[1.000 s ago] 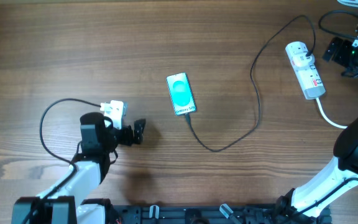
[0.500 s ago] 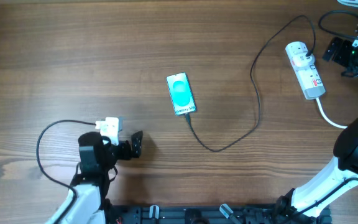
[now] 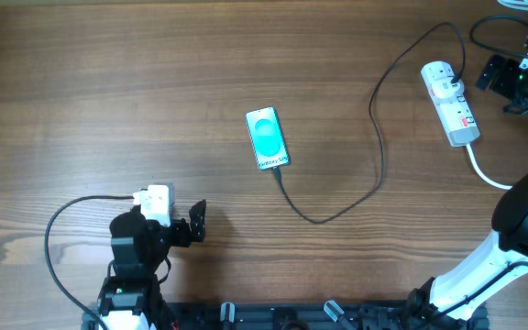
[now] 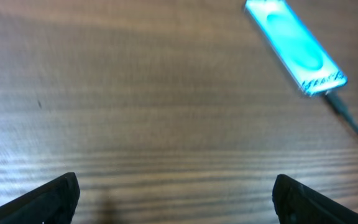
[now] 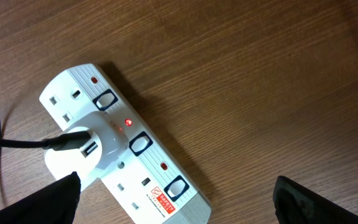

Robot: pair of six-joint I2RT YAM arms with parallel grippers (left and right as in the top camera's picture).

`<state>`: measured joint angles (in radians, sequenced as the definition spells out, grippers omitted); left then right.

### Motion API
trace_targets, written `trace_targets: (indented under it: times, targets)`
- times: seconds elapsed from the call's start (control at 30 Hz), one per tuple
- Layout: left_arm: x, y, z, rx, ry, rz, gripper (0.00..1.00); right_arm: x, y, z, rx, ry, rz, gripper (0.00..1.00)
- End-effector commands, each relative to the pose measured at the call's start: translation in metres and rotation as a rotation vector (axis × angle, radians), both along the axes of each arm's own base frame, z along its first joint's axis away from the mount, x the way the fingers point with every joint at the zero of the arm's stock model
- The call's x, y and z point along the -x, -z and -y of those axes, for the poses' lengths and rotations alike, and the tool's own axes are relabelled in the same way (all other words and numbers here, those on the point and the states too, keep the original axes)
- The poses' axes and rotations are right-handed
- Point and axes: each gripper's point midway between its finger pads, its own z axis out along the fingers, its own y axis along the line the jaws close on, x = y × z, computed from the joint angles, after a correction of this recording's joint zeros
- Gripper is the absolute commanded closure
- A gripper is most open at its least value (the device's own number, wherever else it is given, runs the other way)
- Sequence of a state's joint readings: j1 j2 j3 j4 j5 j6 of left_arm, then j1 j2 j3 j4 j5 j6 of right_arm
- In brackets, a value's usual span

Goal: Plug charger to phone and switch on socket

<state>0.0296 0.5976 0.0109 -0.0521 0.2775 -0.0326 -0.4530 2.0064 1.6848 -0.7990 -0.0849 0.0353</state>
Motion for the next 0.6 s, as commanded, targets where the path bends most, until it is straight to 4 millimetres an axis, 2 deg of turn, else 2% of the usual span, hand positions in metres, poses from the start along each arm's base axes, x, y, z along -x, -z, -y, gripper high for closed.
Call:
trace_targets:
  times: [0.0,0.23,0.47,0.57]
  targets:
    - [-0.007,-0.02,-0.004,-0.007,-0.021,0.098,0.0,-0.004,-0.006,0.001,0.017,-0.009,0.013,0.0]
    - [-0.017,-0.074,-0.017,-0.054,-0.087,0.344,0.0,-0.004,-0.006,0.001,0.017,-0.008,0.013,0.0]
    - [-0.014,-0.12,-0.035,-0.098,-0.2,0.545,0.0,-0.004,-0.006,0.001,0.017,-0.009,0.012,0.0]
    - [-0.013,-0.123,-0.032,-0.186,-0.161,0.573,0.0,-0.004,-0.006,0.001,0.017,-0.008,0.013,0.0]
